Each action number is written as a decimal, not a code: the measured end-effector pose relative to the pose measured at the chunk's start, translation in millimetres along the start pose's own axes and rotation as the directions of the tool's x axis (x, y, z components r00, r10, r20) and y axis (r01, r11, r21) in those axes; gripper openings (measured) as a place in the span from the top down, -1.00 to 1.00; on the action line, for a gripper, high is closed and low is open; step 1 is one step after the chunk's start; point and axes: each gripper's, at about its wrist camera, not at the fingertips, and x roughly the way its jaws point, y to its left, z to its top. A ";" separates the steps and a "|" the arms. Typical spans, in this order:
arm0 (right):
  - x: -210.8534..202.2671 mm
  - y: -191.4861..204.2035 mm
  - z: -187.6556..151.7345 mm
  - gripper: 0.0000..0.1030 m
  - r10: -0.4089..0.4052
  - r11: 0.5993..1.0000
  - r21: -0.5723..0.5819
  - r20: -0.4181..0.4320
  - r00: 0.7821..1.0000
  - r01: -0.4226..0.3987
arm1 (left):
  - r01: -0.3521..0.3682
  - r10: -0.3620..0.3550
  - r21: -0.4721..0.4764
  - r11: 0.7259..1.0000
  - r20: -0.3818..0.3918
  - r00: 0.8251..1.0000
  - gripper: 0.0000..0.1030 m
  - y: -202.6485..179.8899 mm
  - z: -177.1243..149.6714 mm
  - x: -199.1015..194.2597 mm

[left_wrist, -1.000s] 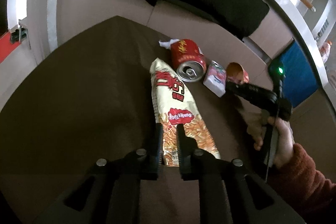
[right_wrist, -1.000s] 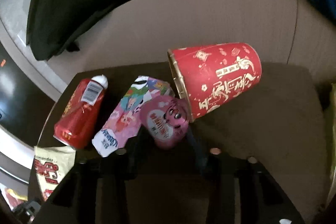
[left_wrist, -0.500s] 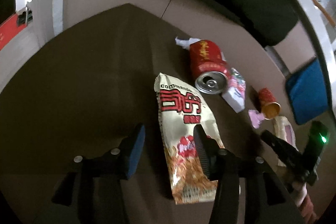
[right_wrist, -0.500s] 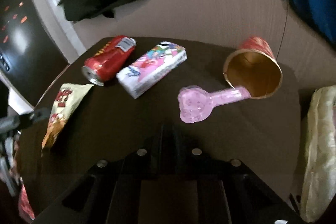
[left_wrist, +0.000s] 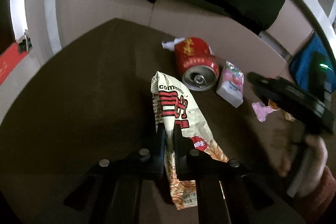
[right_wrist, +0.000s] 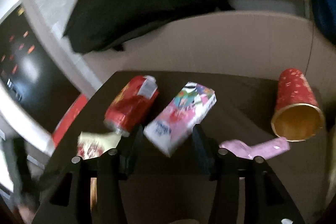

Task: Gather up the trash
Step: 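Grasp the pink tissue pack with the right tool while the left tool holds the chip bag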

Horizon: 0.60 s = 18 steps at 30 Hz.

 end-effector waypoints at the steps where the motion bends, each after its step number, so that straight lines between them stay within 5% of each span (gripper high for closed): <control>1: 8.8 0.2 2.3 0.04 -0.019 1.000 0.024 -0.003 1.000 0.019 | 0.001 -0.001 -0.006 1.000 0.020 1.000 0.87 4.7 0.6 -7.1; 5: 39.7 9.8 8.8 0.03 -0.078 0.996 0.045 -0.019 0.997 0.079 | -0.008 0.010 -0.021 1.000 0.082 0.997 0.88 21.0 4.7 -27.9; 13: 76.2 40.4 11.9 -0.23 -0.289 0.945 -0.174 -0.037 0.957 0.278 | -0.008 0.017 -0.064 0.998 0.139 0.990 0.88 37.7 12.8 -40.3; 18: 63.7 24.3 9.4 -0.05 -0.211 0.966 -0.162 -0.056 0.976 0.200 | -0.022 0.031 -0.059 0.998 0.154 0.988 0.88 32.5 13.2 -44.7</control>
